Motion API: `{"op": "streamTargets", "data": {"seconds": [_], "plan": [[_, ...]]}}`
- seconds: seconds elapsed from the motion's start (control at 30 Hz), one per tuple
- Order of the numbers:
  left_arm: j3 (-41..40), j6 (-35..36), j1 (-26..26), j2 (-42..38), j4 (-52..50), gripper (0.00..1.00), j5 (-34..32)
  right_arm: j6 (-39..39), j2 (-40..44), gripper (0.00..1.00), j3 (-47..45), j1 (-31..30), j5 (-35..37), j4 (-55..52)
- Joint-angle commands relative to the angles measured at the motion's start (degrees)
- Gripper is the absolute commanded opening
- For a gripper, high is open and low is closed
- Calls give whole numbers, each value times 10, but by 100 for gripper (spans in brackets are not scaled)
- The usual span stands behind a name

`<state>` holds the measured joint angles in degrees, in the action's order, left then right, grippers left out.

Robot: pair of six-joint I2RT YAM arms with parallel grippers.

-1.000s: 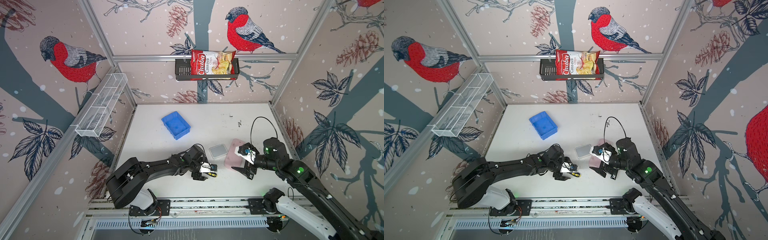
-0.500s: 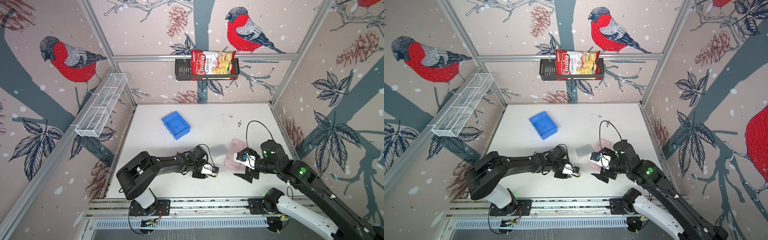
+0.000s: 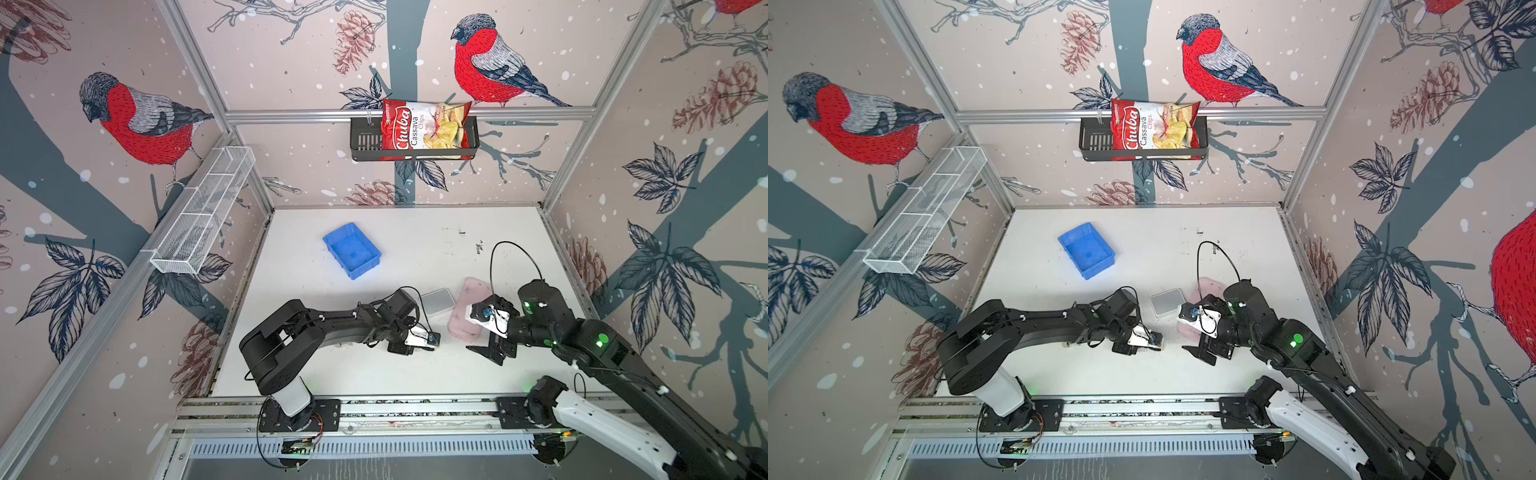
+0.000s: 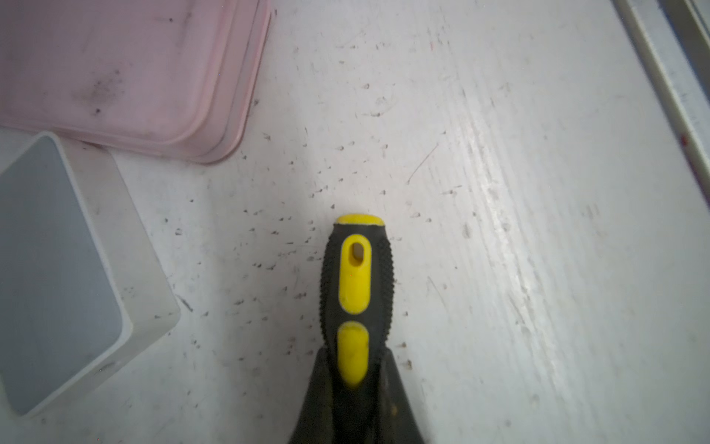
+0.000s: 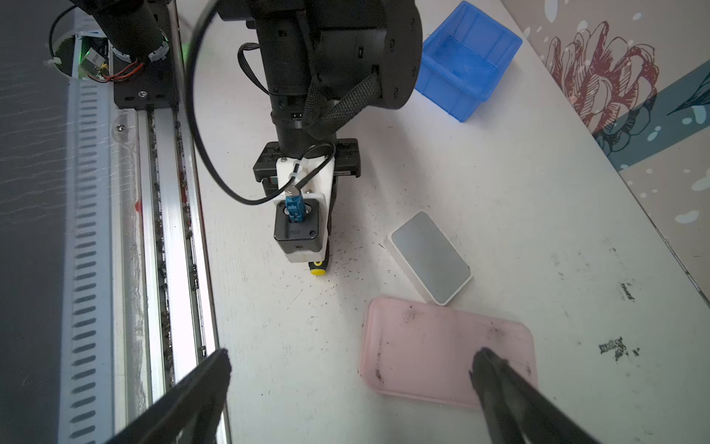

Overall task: Put the screwdriver in the bin
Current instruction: Pick up the screwdriver from the bottom-center of the table.

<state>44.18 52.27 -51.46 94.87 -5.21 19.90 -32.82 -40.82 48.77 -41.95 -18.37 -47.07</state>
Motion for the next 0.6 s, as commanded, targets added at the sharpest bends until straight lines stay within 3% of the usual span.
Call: {"op": "streamTargets", "data": {"seconds": [0.0, 0.4, 0.57], "plan": [[1, -10, 0, 5, -68, 0, -33, 13, 3, 99, 0, -1, 14, 21], [20, -101, 7, -91, -34, 0, -83, 61, 37, 99, -7, -1, 48, 87], [33, -170, 49, -130, -3, 0, -97, 84, 34, 99, -10, -1, 34, 131]]}}
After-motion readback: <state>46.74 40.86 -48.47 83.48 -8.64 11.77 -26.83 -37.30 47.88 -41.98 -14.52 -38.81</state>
